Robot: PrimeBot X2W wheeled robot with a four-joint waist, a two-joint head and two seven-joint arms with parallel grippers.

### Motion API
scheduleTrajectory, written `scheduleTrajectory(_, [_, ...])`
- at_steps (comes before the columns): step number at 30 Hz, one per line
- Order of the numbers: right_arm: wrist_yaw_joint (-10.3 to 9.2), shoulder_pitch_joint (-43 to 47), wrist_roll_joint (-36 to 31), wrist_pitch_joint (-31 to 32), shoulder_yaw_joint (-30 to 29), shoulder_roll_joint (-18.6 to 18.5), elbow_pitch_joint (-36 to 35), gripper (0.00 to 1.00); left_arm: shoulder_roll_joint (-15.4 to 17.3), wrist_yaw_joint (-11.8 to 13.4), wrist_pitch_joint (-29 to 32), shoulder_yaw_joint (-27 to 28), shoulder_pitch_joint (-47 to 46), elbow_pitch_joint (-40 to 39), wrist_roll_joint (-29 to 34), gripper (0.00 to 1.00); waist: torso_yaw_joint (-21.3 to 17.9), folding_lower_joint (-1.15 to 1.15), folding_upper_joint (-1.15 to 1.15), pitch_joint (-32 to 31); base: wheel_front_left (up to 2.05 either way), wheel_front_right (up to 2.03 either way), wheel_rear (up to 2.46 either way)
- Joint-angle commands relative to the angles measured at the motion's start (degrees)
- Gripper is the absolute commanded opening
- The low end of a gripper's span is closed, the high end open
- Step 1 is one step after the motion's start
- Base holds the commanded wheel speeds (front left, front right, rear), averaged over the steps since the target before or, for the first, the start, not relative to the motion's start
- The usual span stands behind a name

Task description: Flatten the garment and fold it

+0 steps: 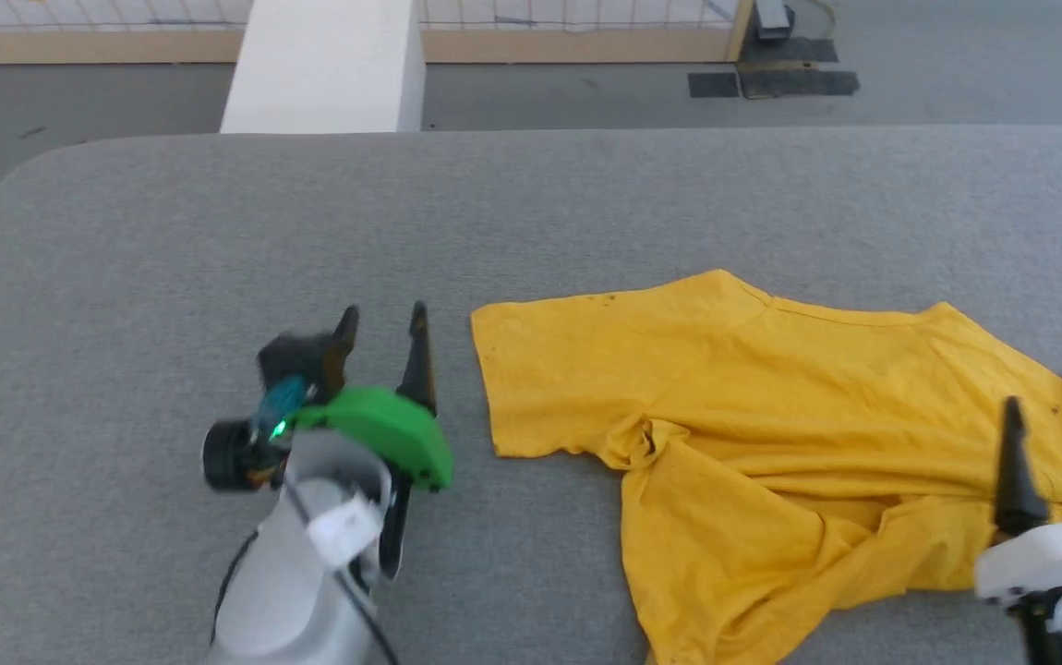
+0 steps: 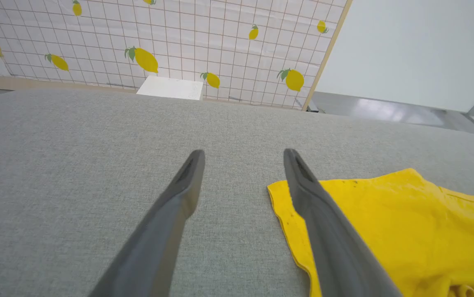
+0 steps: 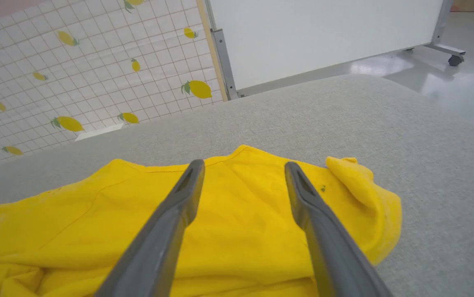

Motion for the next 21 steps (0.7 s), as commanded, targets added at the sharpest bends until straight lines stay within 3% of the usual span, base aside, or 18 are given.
scheduleTrajectory(1, [-0.08,1.2,0.6,-1.3,2.3,0.0,-1.4,1.0,0.2,-0.5,1.8,-0.7,-2.9,1.8,1.2,1.0,-1.5,0.0,0.0,0.9,0.0,0.0,0.0])
scheduleTrajectory(11, [-0.08,1.8,1.6,-1.2,9.0,0.0,-4.6,1.0,2.1,-2.4,18.5,-4.8,-15.9,15.0,3.3,1.0,-6.8,0.0,0.0,4.1,0.0,0.0,0.0])
scheduleTrajectory(21, [-0.08,0.7,2.6,-1.4,11.3,0.0,-4.8,1.0,4.4,-4.2,33.4,-7.1,-22.6,23.8,3.7,1.0,-10.1,0.0,0.0,6.2,0.0,0.0,0.0])
